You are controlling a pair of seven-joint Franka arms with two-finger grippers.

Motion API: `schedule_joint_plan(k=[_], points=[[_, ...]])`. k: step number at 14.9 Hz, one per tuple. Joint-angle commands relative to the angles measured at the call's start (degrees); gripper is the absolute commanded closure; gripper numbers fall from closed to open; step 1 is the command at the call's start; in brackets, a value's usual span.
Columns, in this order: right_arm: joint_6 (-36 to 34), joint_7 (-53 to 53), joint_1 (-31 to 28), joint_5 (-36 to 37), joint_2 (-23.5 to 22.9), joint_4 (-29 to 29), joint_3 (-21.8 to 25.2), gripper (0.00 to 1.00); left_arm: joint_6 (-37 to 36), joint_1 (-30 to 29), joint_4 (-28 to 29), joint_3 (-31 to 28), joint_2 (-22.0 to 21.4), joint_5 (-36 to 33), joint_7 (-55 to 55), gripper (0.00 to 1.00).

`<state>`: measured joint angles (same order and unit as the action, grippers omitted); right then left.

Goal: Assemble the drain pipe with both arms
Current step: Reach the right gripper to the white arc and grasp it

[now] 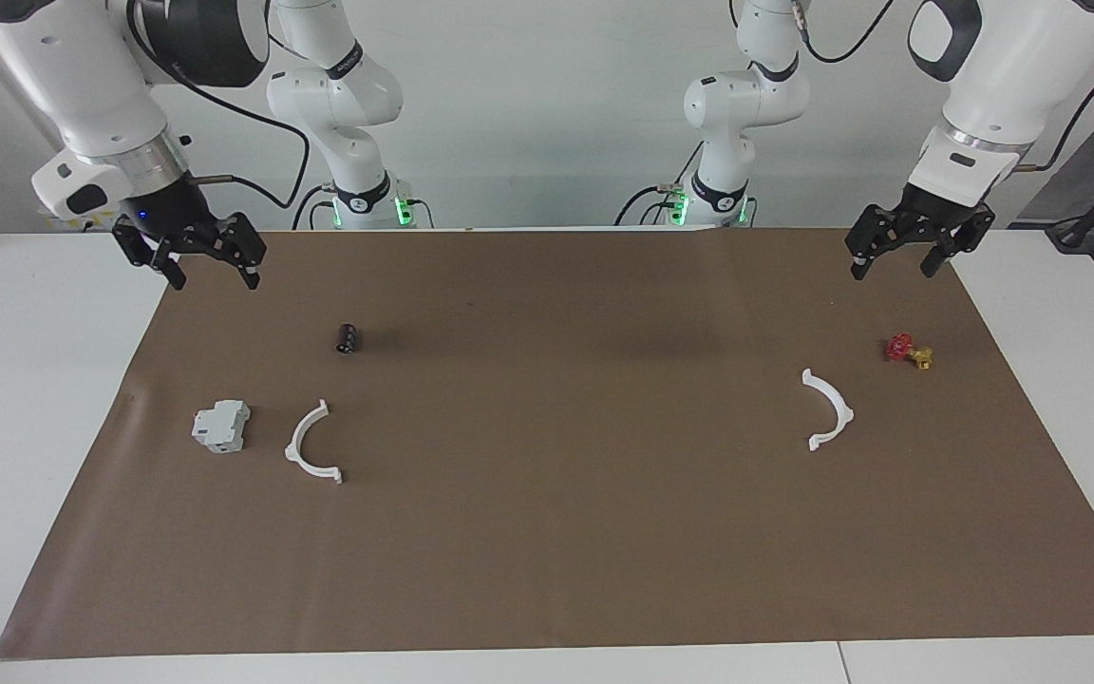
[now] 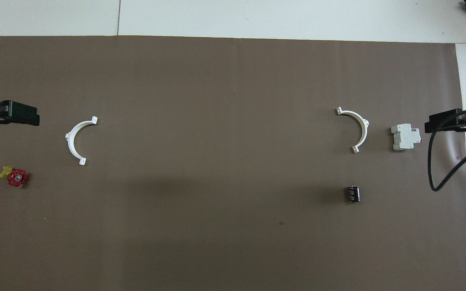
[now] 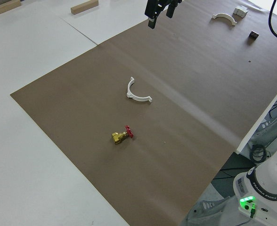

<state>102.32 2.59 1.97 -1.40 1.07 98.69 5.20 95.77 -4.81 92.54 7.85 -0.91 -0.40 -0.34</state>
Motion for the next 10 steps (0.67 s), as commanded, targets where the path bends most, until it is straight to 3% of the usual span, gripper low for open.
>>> schedule_joint_plan(k=[1,5,8,10], points=[[10.8,4.7,0.4,-1.1,-3.8,5.3,0.1,0.00,0.3,0.2,-0.6,-0.2,0.3,0.9,0.2,0.00],[22.3,11.7,0.6,-1.6,-14.6,6.0,-0.6,0.00,0.3,0.2,-0.4,-0.2,0.3,0.9,0.2,0.00],[36.1,21.0,0.5,-2.1,-18.6,12.0,-0.6,0.00,0.3,0.2,-0.4,-0.2,0.2,0.9,0.2,0.00],[37.7,22.4,0.4,-2.9,-20.4,12.8,-0.6,0.00,0.3,0.2,-0.4,-0.2,0.2,0.9,0.2,0.00]])
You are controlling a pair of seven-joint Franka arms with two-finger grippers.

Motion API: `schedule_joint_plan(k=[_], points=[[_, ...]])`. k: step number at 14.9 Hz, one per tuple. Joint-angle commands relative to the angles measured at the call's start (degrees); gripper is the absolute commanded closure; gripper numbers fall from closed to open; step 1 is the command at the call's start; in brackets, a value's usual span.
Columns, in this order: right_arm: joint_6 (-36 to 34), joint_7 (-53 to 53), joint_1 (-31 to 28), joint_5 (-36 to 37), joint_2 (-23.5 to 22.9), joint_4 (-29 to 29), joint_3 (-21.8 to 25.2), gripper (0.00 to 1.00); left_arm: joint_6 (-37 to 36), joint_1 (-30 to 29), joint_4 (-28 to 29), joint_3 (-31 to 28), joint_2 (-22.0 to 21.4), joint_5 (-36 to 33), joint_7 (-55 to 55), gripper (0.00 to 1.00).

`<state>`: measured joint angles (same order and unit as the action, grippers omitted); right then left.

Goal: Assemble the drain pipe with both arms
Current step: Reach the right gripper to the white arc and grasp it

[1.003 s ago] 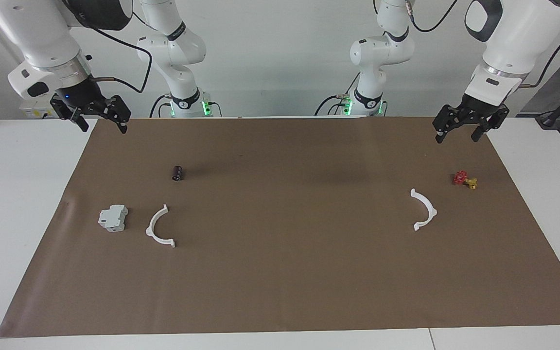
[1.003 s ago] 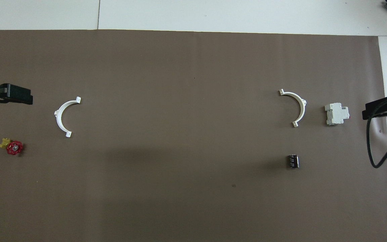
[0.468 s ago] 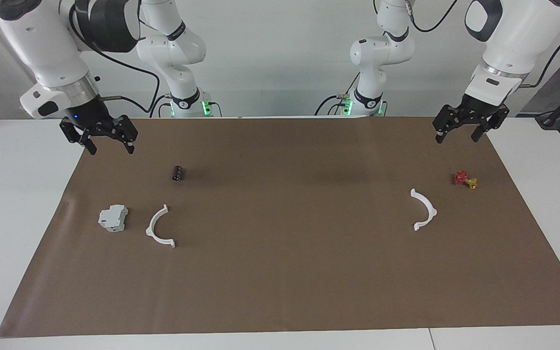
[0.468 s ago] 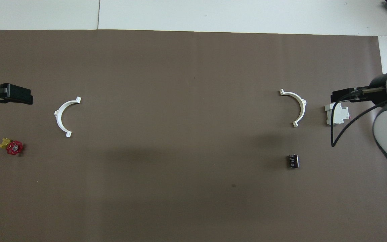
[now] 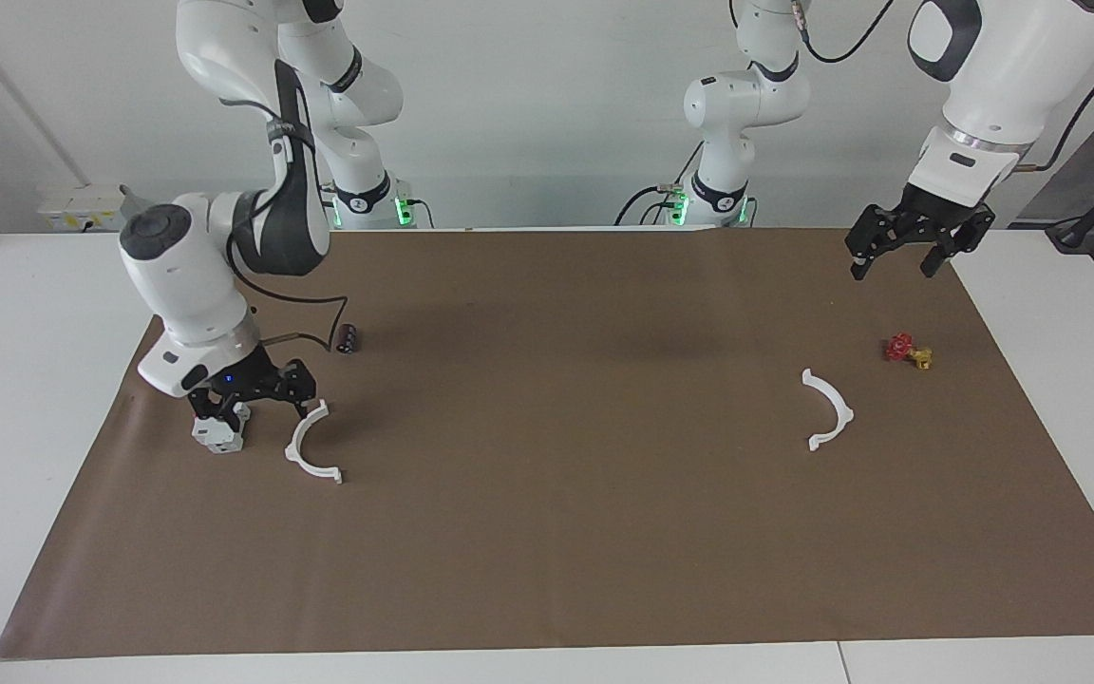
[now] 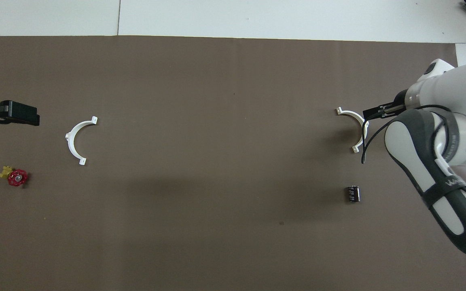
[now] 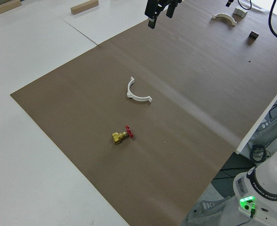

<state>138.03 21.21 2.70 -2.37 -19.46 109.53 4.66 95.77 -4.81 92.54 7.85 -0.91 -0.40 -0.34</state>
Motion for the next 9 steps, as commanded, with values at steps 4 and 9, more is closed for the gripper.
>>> schedule_joint_plan(k=[4,9], points=[[4.0,10.3,-1.3,-6.1,-2.8,2.3,-0.1,0.04,0.2,0.2,-0.5,-0.2,0.2,0.9,0.1,0.00],[5.1,12.6,-1.5,-6.1,-3.0,3.9,-0.1,0.59,0.1,0.2,-0.5,-0.1,0.2,0.9,0.0,0.00]])
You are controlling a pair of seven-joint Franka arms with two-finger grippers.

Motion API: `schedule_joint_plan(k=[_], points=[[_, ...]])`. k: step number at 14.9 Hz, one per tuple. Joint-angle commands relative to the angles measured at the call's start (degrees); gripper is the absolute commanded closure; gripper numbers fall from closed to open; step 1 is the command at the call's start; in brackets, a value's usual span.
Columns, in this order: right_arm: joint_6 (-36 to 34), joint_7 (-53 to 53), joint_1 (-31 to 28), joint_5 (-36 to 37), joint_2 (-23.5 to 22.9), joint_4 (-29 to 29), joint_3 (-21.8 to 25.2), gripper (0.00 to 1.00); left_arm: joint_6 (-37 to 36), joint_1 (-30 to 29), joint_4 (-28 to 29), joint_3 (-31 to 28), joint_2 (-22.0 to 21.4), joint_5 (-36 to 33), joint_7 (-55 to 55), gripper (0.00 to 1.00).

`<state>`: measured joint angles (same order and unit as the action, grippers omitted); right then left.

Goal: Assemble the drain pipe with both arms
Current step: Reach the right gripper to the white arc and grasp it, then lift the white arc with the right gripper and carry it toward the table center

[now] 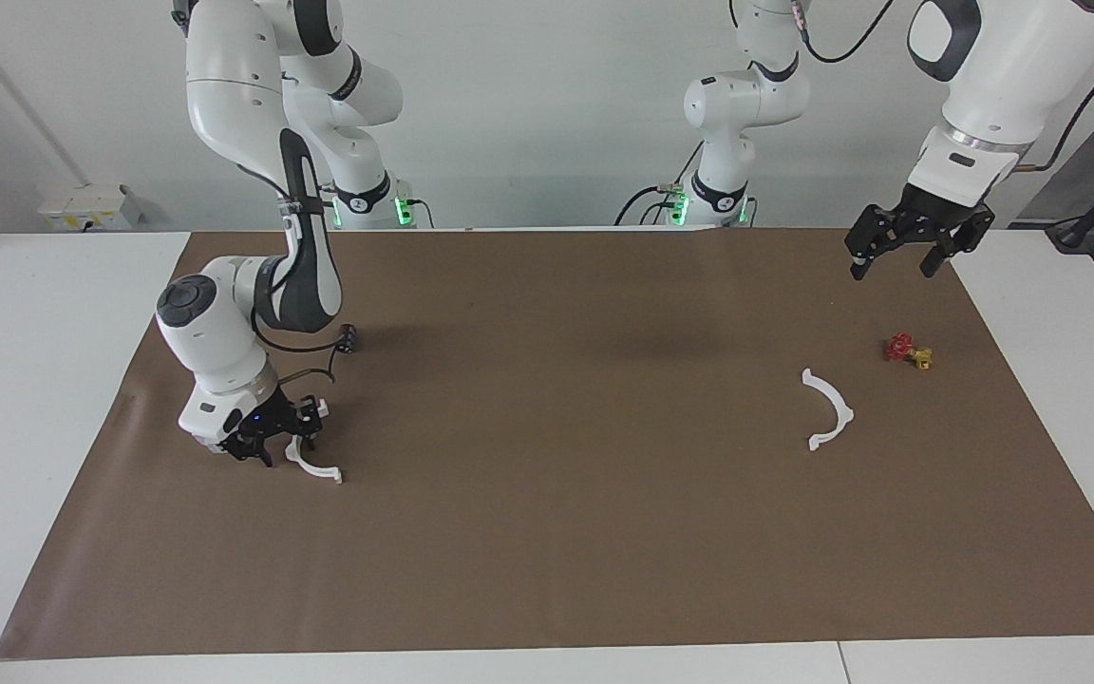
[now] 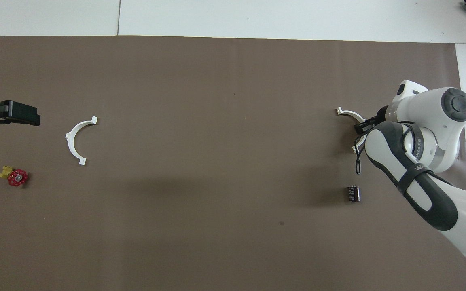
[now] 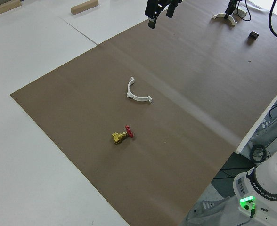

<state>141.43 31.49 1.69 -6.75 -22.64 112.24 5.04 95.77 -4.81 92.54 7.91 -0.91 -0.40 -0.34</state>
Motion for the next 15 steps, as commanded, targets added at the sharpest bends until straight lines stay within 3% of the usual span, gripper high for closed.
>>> schedule_joint_plan(k=[1,4,6,9,15], points=[[1.8,2.3,-0.3,-1.7,0.1,1.2,-0.5,1.00,0.1,0.2,-0.4,-0.2,0.2,0.9,0.0,0.00],[0.8,1.6,-0.4,-1.7,0.1,0.1,-0.5,1.00,0.1,0.2,-0.4,-0.2,0.2,0.9,0.0,0.00],[-4.1,-1.5,0.7,-1.7,0.9,-2.7,-0.5,1.00,0.2,0.2,-0.3,-0.2,0.2,0.9,0.1,0.00],[-12.3,-14.0,5.2,-0.7,1.5,-8.7,-0.7,1.00,0.2,0.2,-0.3,-0.2,0.1,0.9,0.2,0.00],[-10.1,-40.9,17.9,-0.3,1.1,-9.2,-0.7,1.00,0.2,0.2,-0.2,-0.3,0.1,0.9,0.3,0.00]])
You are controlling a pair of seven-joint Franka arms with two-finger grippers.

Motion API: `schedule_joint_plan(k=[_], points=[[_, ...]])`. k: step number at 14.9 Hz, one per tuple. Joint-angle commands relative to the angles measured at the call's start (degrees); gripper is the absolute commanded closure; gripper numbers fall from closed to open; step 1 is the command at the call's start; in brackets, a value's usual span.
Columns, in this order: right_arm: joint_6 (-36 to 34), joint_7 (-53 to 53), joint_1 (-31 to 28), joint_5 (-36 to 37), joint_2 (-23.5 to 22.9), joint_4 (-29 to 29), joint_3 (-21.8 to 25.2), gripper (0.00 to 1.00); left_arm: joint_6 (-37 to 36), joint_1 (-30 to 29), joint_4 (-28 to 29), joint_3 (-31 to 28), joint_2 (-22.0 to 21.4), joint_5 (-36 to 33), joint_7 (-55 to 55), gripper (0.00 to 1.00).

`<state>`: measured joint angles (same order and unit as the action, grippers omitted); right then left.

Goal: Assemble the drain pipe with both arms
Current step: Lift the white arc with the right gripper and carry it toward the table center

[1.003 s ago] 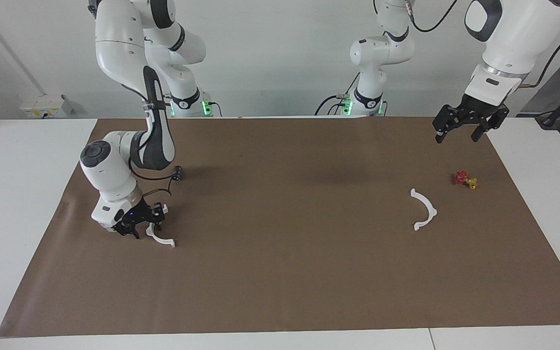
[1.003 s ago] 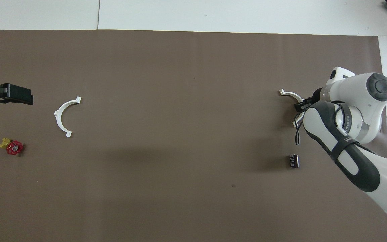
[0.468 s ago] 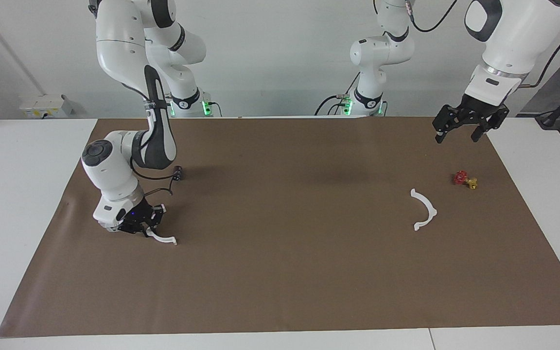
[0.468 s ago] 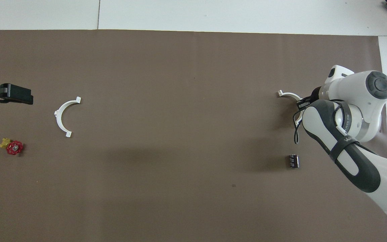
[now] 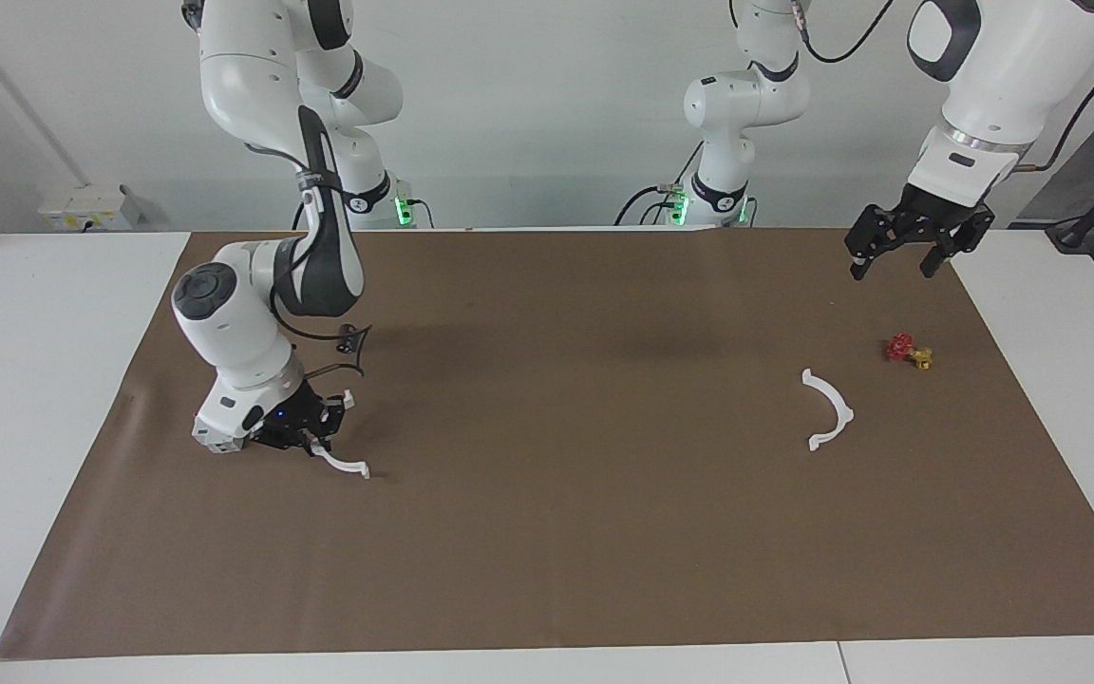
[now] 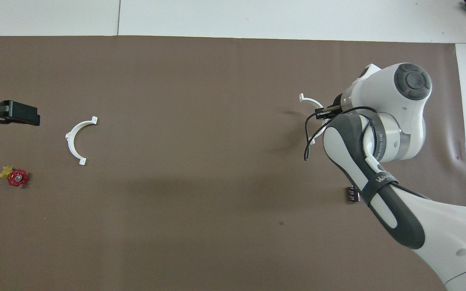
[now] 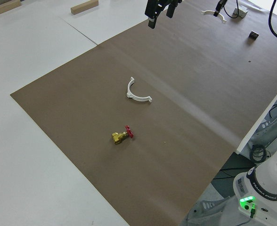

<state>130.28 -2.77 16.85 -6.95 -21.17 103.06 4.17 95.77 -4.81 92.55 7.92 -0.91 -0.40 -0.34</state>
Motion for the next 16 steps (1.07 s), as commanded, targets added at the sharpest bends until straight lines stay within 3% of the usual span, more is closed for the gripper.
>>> schedule_joint_plan(k=[1,8,16], points=[[1.5,-10.2,4.6,-0.1,-0.5,-0.1,0.1,1.00,0.2,0.2,-0.2,-0.3,0.1,0.9,0.3,0.00],[3.8,-31.7,14.9,8.3,-3.6,-0.4,0.1,1.00,0.2,0.2,-0.2,-0.3,0.1,0.9,0.3,0.00],[6.5,-33.4,18.1,10.5,-4.9,0.0,0.1,1.00,0.2,0.2,-0.3,-0.3,0.1,0.8,0.3,0.00]])
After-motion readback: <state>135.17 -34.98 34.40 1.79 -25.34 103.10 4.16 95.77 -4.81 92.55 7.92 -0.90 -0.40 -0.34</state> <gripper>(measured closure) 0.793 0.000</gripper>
